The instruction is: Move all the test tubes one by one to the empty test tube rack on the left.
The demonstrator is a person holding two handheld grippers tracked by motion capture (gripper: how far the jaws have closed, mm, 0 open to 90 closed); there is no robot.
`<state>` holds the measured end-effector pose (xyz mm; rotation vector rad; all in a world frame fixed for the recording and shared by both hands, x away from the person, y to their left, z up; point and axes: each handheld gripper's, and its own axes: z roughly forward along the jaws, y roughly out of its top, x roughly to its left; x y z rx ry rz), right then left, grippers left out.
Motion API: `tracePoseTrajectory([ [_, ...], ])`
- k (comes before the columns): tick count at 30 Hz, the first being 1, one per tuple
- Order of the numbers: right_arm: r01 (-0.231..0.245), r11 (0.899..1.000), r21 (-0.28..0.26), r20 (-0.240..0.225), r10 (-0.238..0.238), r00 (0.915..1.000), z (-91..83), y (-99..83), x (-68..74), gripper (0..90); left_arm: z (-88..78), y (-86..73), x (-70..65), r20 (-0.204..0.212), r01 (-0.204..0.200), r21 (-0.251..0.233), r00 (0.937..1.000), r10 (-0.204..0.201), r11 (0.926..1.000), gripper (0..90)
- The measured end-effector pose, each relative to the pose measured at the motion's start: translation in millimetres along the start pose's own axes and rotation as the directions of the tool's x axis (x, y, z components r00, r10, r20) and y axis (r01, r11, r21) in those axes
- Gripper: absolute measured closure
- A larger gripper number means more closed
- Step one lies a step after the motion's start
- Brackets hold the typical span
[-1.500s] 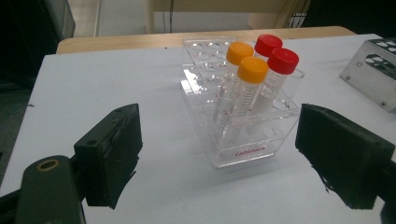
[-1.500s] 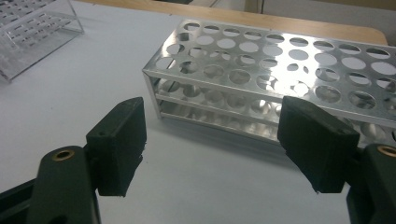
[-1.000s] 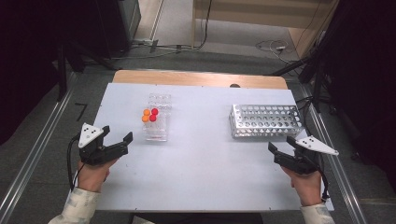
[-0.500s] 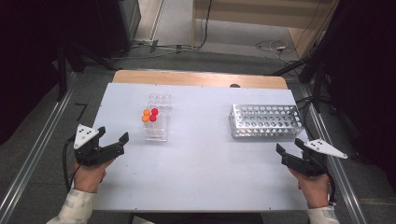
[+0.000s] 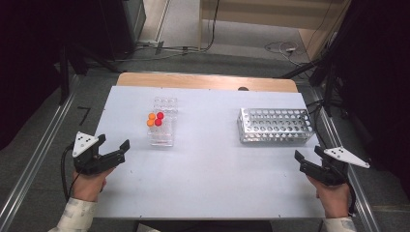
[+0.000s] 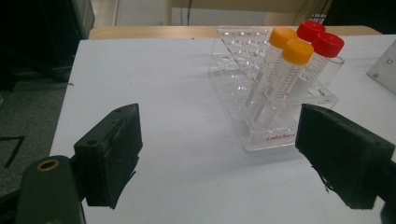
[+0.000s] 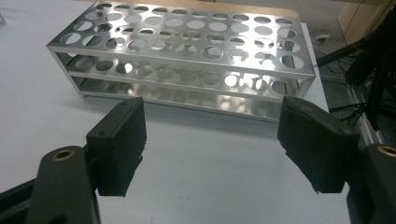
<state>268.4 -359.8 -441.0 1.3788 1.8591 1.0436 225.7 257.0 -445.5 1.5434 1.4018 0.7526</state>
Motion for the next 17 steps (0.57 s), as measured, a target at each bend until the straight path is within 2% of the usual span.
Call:
tracePoseTrajectory([
  [17, -0.029, 0.999, 0.035, 0.051, 0.027, 0.9983, 0.9, -10.4, -16.1, 22.6, 2.5, -10.6, 7.9, -0.019, 0.014, 0.034, 0.9997, -0.013, 0.9993, 14.5],
])
